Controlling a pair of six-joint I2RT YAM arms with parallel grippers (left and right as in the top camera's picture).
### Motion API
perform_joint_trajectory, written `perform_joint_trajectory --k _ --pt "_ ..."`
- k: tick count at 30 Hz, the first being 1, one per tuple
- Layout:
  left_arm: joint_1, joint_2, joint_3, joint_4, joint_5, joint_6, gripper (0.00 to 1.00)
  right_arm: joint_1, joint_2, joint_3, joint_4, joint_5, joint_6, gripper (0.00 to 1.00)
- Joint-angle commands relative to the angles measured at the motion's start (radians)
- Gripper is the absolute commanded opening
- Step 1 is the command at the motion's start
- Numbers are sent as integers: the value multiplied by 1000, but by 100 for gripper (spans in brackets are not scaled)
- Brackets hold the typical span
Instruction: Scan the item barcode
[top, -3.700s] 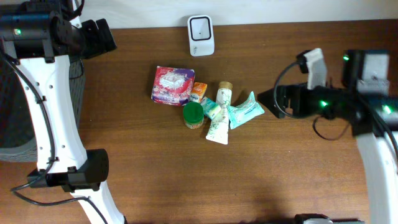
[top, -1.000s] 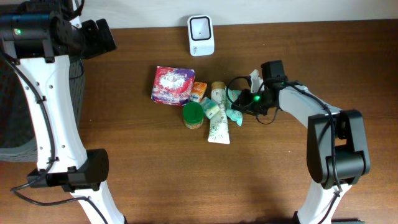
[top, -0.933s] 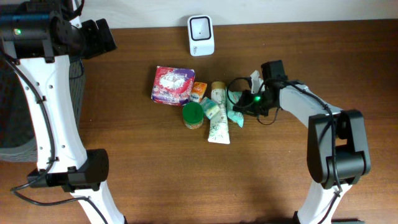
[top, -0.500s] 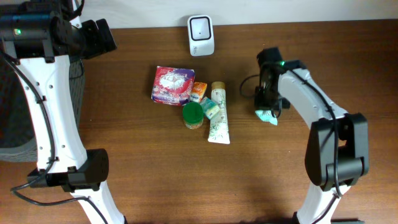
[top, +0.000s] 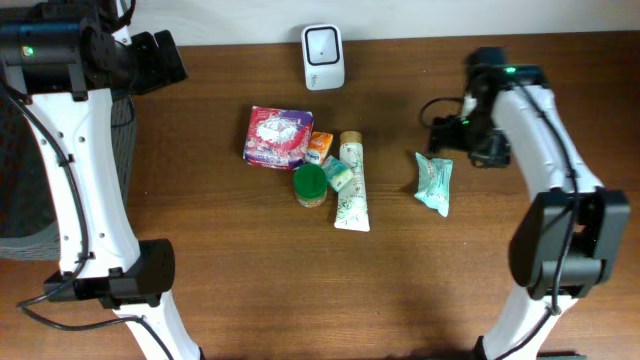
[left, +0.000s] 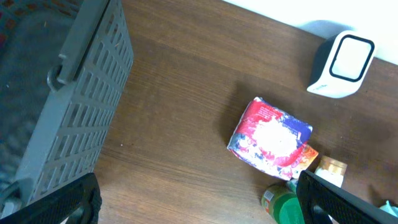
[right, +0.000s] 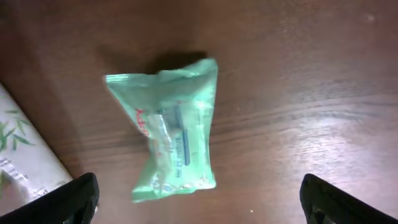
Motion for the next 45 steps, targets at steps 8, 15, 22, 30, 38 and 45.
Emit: perform_joint_trajectory --k 8,15,22,30,38,45 --pt "3 -19 10 0 -7 8 99 -333 2 -441 377 -729 -286 80" --pt "3 -19 10 0 -7 8 99 -311 2 -629 716 -748 -102 57" --pt "3 -19 10 0 -8 8 99 -194 11 -640 801 -755 -101 50" --pt "3 -19 10 0 -7 8 99 -138 0 -612 790 -870 -99 28" --pt "3 -19 10 0 -8 8 99 -56 -138 -392 344 -457 -163 40" --pt "3 -19 10 0 -8 8 99 304 -169 -379 240 226 116 51"
